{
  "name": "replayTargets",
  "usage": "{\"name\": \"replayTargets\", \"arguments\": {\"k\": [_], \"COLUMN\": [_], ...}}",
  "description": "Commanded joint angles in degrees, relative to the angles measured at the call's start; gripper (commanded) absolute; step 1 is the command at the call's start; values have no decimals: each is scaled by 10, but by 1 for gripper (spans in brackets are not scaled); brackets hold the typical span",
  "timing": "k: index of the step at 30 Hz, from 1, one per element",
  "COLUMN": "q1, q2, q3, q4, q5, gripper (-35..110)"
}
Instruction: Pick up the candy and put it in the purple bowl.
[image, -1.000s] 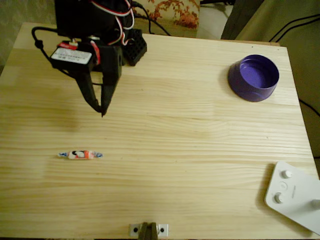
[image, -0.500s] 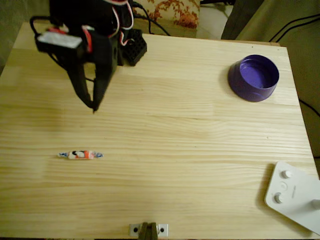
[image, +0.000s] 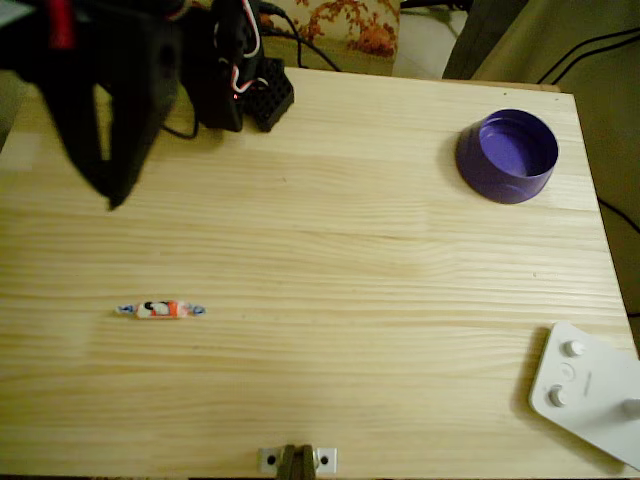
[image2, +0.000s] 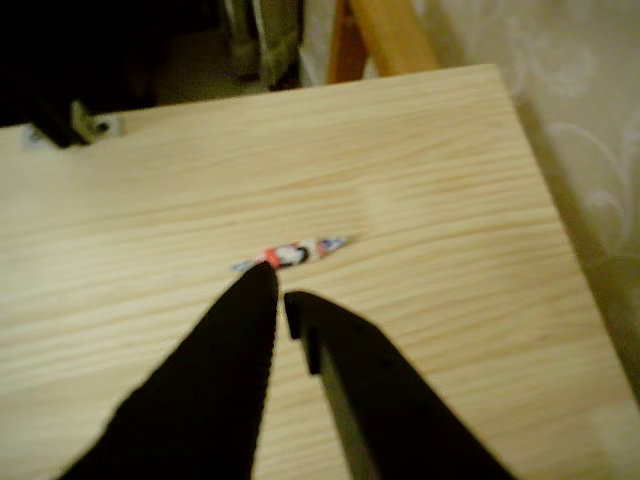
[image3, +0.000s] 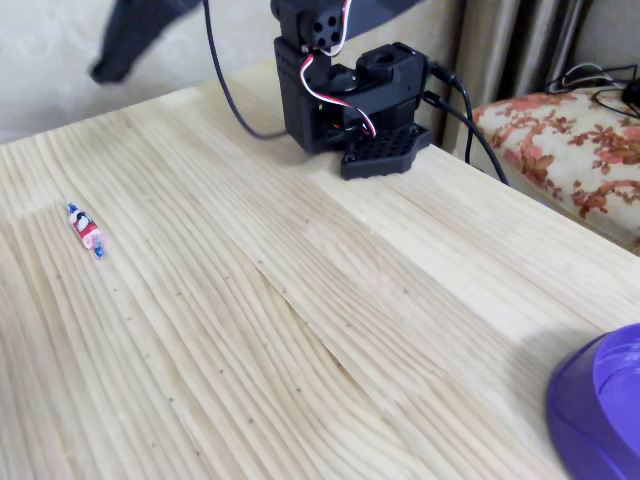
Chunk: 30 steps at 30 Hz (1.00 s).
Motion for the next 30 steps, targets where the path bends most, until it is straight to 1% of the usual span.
{"name": "replayTargets", "arguments": {"k": [1,4,8,11,20,22,27,30], "q1": [19,21,19,19,19,18,-6,-15], "q2": [-102,-177,-254,-288,-388,-415,-478,-509], "q3": [-142,-216,-270,-279,-293,-320,-382,-399], "q4": [-13,-3,0,0,3,39,124,145], "q5": [-11,-81,-215,-277,-543,-609,-635,-661], "gripper": [0,0,0,0,0,0,0,0]}}
